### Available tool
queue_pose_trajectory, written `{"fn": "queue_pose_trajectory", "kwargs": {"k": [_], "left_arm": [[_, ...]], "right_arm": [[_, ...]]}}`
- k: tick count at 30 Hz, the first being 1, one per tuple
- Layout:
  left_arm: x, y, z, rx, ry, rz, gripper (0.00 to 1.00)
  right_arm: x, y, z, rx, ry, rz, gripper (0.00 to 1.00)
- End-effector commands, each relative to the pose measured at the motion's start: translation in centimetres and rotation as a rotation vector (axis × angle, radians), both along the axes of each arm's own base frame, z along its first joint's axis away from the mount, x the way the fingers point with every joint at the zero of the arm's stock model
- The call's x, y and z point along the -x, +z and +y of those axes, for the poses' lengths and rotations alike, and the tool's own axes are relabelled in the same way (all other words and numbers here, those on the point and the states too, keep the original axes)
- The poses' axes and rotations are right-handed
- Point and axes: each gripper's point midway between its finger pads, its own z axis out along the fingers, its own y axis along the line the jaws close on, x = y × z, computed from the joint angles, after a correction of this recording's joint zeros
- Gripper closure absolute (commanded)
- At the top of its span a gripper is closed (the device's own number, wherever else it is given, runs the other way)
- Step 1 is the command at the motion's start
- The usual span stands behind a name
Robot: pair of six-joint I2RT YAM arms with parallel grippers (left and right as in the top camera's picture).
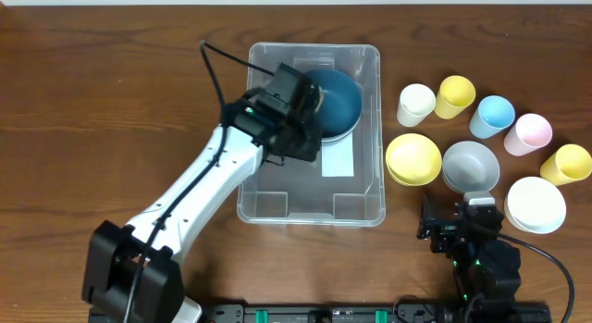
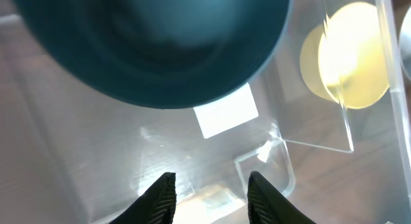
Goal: Pack container
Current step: 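Lower the dark blue bowl into the bin, stacking it on the cream bowl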
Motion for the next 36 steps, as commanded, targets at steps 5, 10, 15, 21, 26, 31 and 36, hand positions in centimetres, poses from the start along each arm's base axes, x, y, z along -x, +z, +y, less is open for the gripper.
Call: {"fn": "queue_pose_trajectory", "kwargs": {"k": [5, 10, 15, 21, 26, 31, 36], "left_arm": [[0.8, -5.0, -0.7, -0.105, -0.01, 0.089, 0.64], [-0.4, -6.8, -1.7, -0.099, -0.018, 0.076, 0.65], [-2.4, -7.9, -3.0, -0.069, -0.032, 0.015, 0.64], [-4.5, -8.7, -3.1, -0.089, -0.004, -0.06, 0.64], [-4.6, -7.4, -3.1, -0.081, 0.002, -0.073, 0.64], [-2.8, -5.1, -2.8, -0.047, 0.04, -0.018, 0.63], [-1.3, -0.6, -1.9, -0.006, 0.068, -0.039, 0.63]], "right_arm": [[0.0, 0.0, -0.2, -0.006, -0.014, -0.002, 0.01], [0.0, 0.0, -0.2, -0.006, -0.014, -0.002, 0.01], [0.0, 0.0, -0.2, -0.006, -0.014, -0.002, 0.01], [0.0, 0.0, -0.2, -0.006, -0.014, -0.002, 0.01], [0.0, 0.0, -0.2, -0.006, -0.014, -0.002, 0.01], [0.0, 0.0, -0.2, -0.006, -0.014, -0.002, 0.01], [0.0, 0.0, -0.2, -0.005, -0.014, -0.002, 0.01]]}}
